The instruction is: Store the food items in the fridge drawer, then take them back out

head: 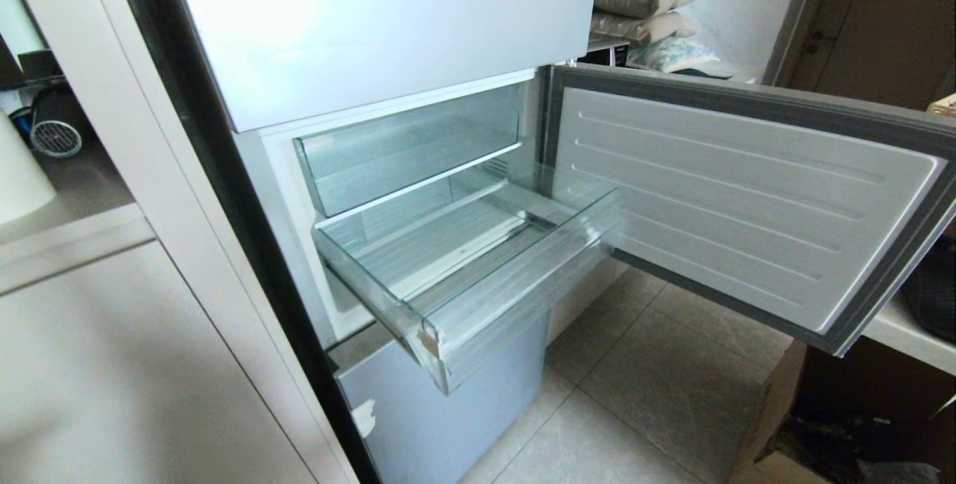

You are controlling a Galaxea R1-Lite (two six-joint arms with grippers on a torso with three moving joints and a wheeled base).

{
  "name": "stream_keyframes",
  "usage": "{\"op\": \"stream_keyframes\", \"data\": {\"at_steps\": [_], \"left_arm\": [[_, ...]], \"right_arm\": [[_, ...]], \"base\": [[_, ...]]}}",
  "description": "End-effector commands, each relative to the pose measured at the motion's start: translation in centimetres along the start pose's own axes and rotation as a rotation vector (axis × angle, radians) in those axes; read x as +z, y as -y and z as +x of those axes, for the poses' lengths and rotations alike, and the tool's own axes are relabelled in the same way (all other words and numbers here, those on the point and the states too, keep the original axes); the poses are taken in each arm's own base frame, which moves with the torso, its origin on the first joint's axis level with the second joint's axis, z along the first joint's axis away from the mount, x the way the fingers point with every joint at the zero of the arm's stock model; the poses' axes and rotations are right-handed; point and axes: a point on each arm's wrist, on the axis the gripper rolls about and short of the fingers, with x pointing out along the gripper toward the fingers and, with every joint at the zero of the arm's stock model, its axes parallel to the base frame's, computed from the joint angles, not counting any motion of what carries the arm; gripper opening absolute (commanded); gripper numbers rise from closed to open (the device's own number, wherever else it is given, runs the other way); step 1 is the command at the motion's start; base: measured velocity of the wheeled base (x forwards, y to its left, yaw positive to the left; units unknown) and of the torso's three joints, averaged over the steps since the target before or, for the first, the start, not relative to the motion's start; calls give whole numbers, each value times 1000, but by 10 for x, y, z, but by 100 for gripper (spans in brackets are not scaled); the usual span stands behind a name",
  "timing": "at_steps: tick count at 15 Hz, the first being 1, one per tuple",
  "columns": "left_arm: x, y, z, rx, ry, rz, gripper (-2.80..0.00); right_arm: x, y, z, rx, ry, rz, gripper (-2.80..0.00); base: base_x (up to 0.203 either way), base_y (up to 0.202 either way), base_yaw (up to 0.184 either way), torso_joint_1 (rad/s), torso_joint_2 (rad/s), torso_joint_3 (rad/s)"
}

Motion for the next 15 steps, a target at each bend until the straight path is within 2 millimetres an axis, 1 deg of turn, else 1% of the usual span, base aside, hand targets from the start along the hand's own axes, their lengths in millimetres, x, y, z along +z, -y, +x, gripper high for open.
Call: {"op": "stream_keyframes", "data": {"at_steps": [1,4,7,10,15], "left_arm": [[0,0,0,0,0,0,-280],[0,0,0,0,0,0,-280],[0,0,0,0,0,0,-280],[0,0,0,0,0,0,-280],[0,0,0,0,0,0,-280]], "right_arm": [[-10,11,44,-44,-74,0,0],[-4,20,77,-55,-12,-44,0],[4,21,100,13,7,-46,0],[-1,26,119,9,-24,-32,0],[1,40,161,-19,-26,-20,0]], "base": [[0,0,0,0,0,0],[0,0,0,0,0,0],[0,0,0,0,0,0],[0,0,0,0,0,0],[0,0,0,0,0,0]]}}
